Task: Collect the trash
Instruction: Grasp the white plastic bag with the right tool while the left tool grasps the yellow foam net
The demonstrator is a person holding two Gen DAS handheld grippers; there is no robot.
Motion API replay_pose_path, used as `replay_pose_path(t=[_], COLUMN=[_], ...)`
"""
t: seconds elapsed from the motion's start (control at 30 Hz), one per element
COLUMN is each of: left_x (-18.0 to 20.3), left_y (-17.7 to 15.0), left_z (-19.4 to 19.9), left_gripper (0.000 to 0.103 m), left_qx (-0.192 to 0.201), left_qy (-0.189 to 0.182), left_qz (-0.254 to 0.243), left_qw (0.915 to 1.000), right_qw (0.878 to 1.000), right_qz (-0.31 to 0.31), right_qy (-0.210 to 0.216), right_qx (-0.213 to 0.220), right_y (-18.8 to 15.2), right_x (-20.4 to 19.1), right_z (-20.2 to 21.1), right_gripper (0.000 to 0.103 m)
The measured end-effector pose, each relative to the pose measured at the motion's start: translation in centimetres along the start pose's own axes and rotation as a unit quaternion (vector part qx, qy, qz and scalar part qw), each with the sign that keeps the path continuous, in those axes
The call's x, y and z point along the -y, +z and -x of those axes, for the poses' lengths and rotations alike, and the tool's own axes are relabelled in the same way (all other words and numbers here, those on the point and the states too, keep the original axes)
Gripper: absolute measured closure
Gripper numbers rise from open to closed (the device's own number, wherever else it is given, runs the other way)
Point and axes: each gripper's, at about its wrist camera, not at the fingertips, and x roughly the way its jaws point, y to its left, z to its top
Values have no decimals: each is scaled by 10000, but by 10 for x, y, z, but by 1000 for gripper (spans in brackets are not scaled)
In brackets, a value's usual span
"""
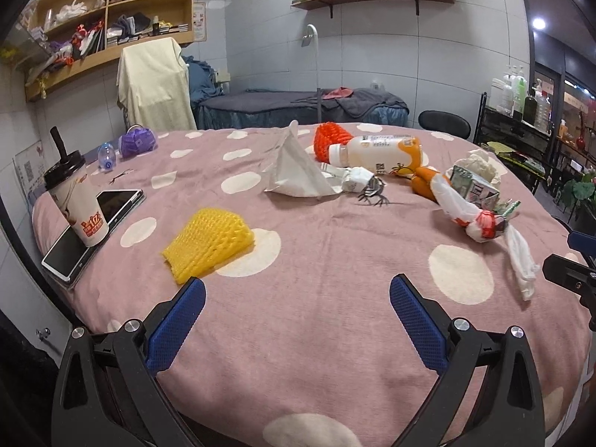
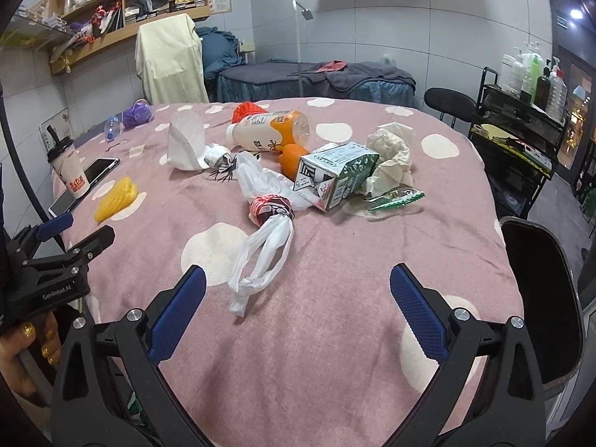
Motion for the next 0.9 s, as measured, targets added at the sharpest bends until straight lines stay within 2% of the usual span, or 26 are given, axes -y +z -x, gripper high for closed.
replay_pose_path(t=[0.27,0.5,0.63,0.7,0.77,0.83,0.87,0.9], left_x=[-39,-63,-67,-68,-72,-74,-75,-76], left_y=[27,38,34,32,31,31,31,32], left_z=[-48,-89,-107,-111,-110,-109,-108,-107], left_gripper=[6,6,6,11,21,30,37,41], left_qx=[-435,-1006,-1340,-1390,-1352,-1334,-1315,-1288], left_qy=[69,2,-127,-237,-348,-330,-298,-287], left_qz=[-100,-272,-378,-337,-192,-51,-9,27], left_qw=[9990,9946,9902,9894,9900,9905,9909,9912], right_qw=[9988,9969,9949,9939,9932,9928,9924,9921], right_qz=[127,314,246,239,197,175,160,153], right_qy=[161,61,240,269,356,399,453,512], right_qx=[-439,-718,-944,-1046,-1088,-1116,-1133,-1133], right_y=[25,43,48,49,49,48,48,47], right_x=[-5,-11,-10,-12,-12,-12,-12,-12], right_z=[-36,-63,-79,-87,-92,-95,-97,-97], right_gripper=[6,7,24,35,52,64,70,71])
